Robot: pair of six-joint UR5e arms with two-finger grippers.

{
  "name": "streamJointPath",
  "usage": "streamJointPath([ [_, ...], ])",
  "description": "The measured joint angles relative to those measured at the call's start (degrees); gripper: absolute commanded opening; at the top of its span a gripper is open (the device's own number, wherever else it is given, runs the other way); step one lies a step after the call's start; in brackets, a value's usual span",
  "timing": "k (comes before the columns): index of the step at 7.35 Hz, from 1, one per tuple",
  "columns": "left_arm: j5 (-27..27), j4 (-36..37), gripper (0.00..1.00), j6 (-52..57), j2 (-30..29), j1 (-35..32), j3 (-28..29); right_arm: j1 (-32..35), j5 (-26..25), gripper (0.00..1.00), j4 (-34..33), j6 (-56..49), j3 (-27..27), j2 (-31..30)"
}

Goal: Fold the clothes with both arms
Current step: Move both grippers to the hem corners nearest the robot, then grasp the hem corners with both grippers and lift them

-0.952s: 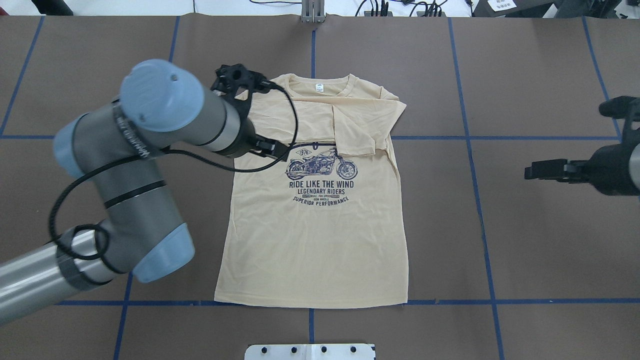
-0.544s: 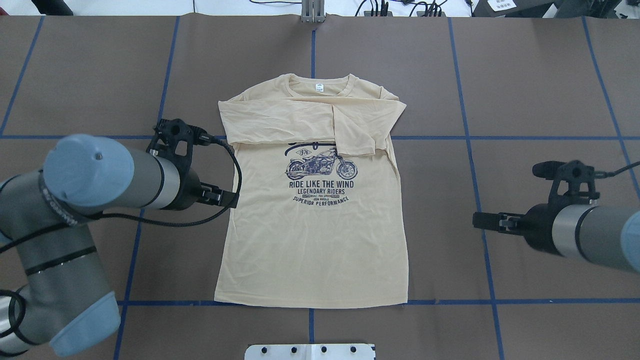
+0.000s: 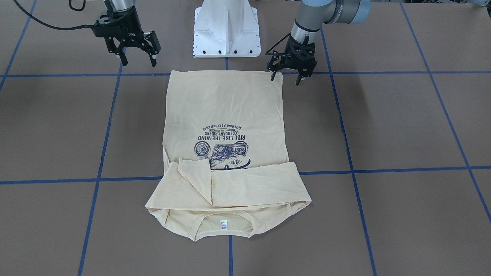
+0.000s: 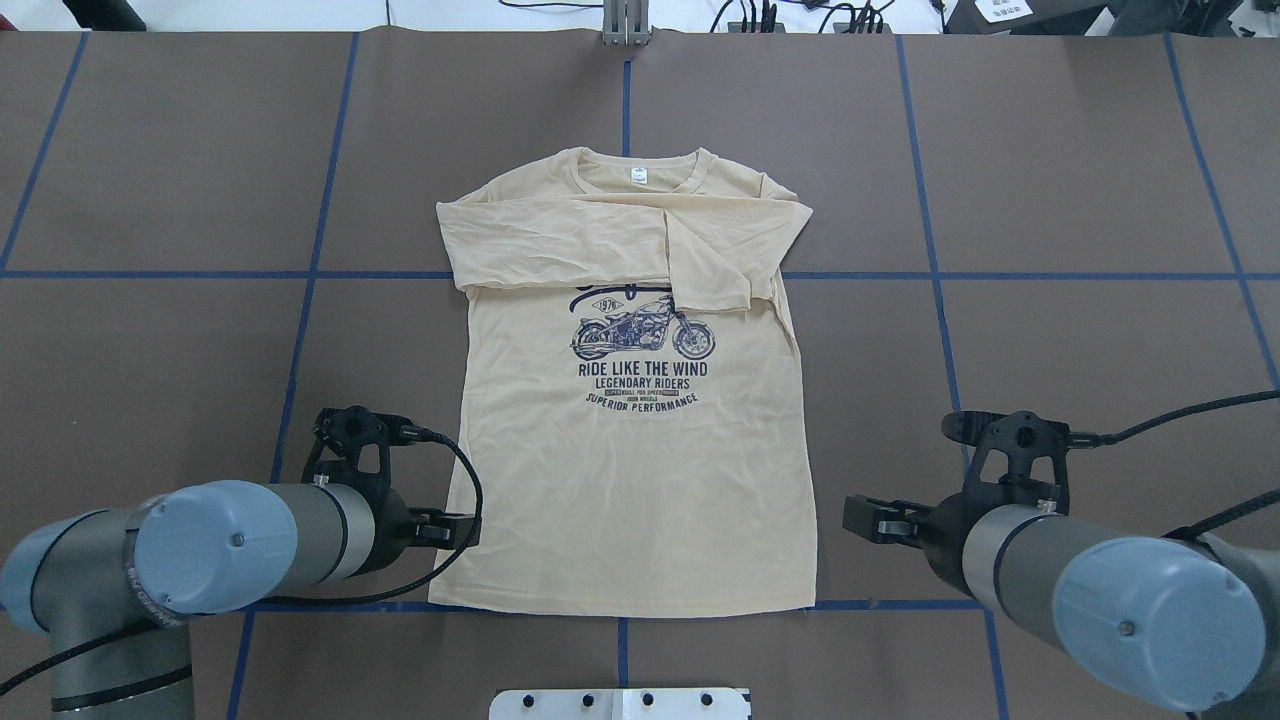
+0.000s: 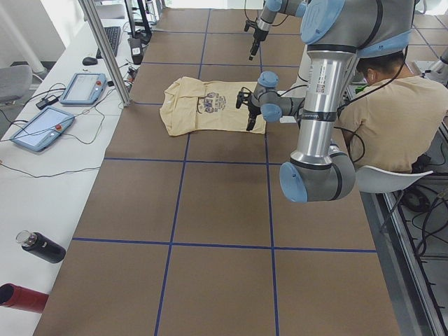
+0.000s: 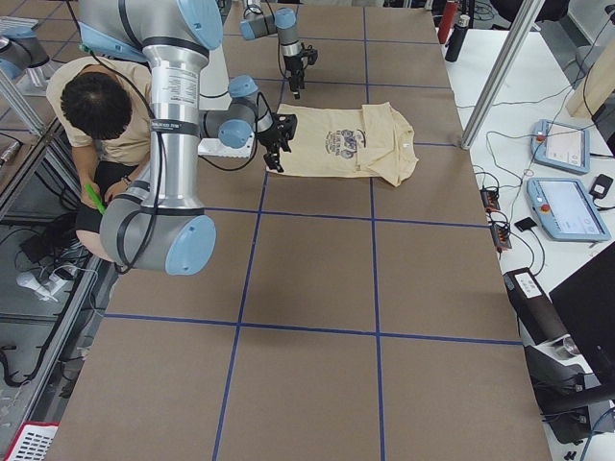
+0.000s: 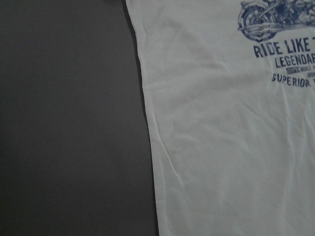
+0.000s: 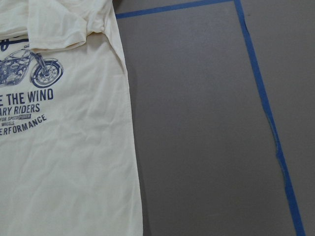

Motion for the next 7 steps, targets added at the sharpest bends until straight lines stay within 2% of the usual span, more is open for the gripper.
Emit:
streamJointPath([
  [1, 0.4, -0.3, 0.48, -1.5, 0.1, 1.6, 0.2, -1.5, -1.4, 1.0, -2.7, 1.1, -0.3, 2.1],
  [3, 0.6, -0.4, 0.48, -3.3, 0.1, 3.9, 0.5, -3.5, -3.4, 1.0, -3.6, 2.2, -0.8, 3.4],
  [7, 0.3, -0.3, 0.48, -3.7, 0.0, 4.6, 2.1, -3.9, -3.9, 1.0, -3.7, 2.5, -0.9, 3.5],
])
